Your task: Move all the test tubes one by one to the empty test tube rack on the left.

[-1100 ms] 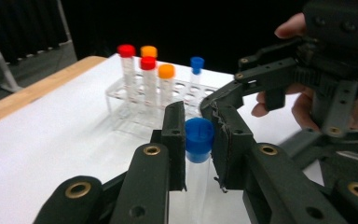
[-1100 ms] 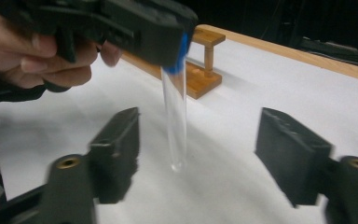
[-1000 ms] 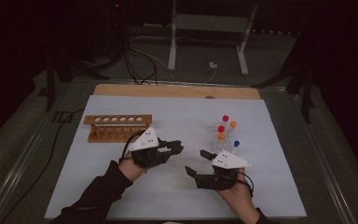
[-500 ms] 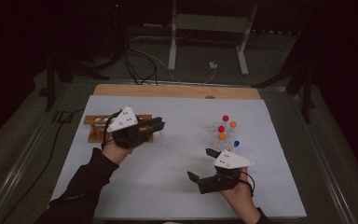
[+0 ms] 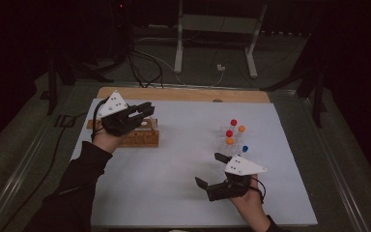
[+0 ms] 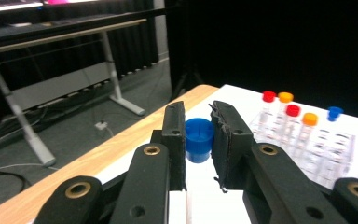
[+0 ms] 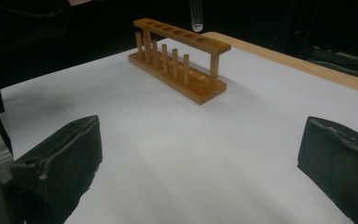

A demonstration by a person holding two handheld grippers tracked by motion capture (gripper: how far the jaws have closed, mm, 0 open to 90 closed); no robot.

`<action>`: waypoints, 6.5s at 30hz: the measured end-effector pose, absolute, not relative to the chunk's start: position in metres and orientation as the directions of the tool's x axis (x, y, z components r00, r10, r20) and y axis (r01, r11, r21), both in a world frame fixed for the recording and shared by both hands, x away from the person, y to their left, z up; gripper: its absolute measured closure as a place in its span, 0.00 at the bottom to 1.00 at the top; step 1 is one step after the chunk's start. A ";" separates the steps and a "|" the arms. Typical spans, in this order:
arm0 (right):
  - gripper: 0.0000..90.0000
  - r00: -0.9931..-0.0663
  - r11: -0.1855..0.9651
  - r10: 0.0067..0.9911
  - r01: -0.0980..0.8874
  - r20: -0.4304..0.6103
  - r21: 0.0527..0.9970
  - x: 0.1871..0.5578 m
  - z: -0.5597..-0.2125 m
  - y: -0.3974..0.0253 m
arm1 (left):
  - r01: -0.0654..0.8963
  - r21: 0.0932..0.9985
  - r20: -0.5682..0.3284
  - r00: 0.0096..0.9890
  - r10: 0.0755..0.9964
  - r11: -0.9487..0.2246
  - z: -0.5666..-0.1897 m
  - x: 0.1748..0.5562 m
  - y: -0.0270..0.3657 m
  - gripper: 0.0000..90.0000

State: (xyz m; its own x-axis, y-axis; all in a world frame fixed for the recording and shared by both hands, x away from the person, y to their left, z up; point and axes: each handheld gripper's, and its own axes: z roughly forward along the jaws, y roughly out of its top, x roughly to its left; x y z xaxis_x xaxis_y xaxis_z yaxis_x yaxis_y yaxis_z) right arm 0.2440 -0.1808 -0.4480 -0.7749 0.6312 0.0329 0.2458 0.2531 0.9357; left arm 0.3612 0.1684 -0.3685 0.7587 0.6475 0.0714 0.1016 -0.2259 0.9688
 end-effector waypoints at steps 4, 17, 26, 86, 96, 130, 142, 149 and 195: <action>0.00 -0.776 0.250 0.630 0.242 0.033 0.937 0.244 -0.448 -0.181 | 0.102 0.969 0.078 0.735 0.674 -0.224 -0.369 0.368 0.176 0.86; 0.00 -0.781 0.252 0.623 0.233 0.027 0.939 0.242 -0.447 -0.181 | 0.150 0.963 0.070 0.664 0.745 -0.225 -0.383 0.396 0.194 0.86; 0.00 -0.785 0.252 0.618 0.234 0.030 0.939 0.242 -0.447 -0.182 | 0.196 0.955 0.045 0.644 0.764 -0.221 -0.408 0.408 0.195 0.86; 0.00 -0.661 0.195 0.750 0.186 -0.024 0.963 0.251 -0.411 -0.257 | 0.244 0.948 -0.042 0.733 0.679 -0.205 -0.420 0.353 0.198 0.22; 0.00 -0.523 0.149 0.852 0.287 0.024 0.946 0.266 -0.431 -0.283 | 0.245 0.949 -0.078 0.790 0.608 -0.197 -0.436 0.310 0.190 0.02; 0.76 -0.429 0.193 0.902 0.477 0.036 0.858 0.285 -0.472 -0.280 | 0.255 0.933 -0.082 0.836 0.542 -0.252 -0.454 0.289 0.175 0.01; 0.85 -0.433 0.243 0.901 0.476 -0.015 0.846 0.288 -0.474 -0.276 | 0.262 0.933 -0.089 0.833 0.546 -0.248 -0.454 0.290 0.177 0.01; 0.86 -0.428 0.225 0.904 0.468 -0.004 0.855 0.287 -0.468 -0.279 | 0.268 0.931 -0.094 0.833 0.545 -0.250 -0.455 0.291 0.177 0.01; 0.86 -0.578 0.258 0.815 0.314 -0.032 0.914 0.260 -0.424 -0.235 | 0.262 0.932 -0.099 0.849 0.518 -0.251 -0.450 0.288 0.174 0.01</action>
